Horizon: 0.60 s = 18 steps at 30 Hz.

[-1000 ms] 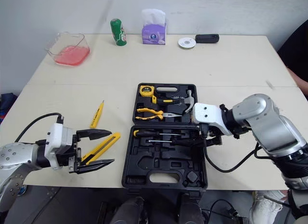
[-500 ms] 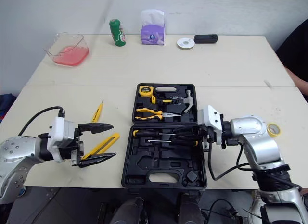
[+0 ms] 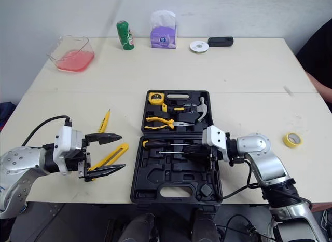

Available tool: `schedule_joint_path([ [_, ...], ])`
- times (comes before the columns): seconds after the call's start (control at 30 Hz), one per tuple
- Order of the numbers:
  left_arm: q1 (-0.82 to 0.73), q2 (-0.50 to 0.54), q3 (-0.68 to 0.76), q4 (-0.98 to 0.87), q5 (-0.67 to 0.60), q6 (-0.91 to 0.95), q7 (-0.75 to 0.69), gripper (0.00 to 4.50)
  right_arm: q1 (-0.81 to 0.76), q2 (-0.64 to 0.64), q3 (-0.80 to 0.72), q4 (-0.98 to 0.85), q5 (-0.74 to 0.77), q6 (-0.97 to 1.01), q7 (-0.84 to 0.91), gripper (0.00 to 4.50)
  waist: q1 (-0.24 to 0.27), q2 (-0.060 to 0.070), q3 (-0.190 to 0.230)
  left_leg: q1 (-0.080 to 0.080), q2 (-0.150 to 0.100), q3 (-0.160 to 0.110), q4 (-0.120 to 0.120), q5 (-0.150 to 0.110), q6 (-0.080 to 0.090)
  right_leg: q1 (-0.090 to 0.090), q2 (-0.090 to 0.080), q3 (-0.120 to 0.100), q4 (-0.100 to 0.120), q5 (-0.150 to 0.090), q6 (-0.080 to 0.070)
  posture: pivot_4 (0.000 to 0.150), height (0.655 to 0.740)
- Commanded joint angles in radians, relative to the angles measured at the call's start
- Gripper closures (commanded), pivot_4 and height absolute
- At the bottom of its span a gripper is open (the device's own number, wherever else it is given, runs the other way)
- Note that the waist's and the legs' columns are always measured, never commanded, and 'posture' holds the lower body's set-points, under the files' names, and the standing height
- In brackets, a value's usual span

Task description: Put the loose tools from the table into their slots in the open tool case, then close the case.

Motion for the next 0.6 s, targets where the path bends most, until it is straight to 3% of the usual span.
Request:
schedule_joint_path([
  [0.03,0.002,0.004,0.018,-0.044,-0.007,0.000,0.008,0.00,-0.025,-0.009,0.025,0.062,-0.054,-0.056,0.008,4.43,-0.001,0.000,0.000,0.000,0.000,0.000,0.000,0.000,0.000,0.000,0.000,0.000,0.000,0.000,0.000,0.150,0.7400],
  [0.6,0.013,0.009,0.033,-0.065,-0.007,0.023,0.028,0.00,-0.013,-0.013,0.161,0.087,-0.162,0.062,-0.043,4.43,-0.005,-0.010,-0.008,0.005,0.002,0.000,0.001,-0.001,-0.002,0.004,-0.002,0.002,0.001,-0.001,-0.002,0.150,0.7400],
])
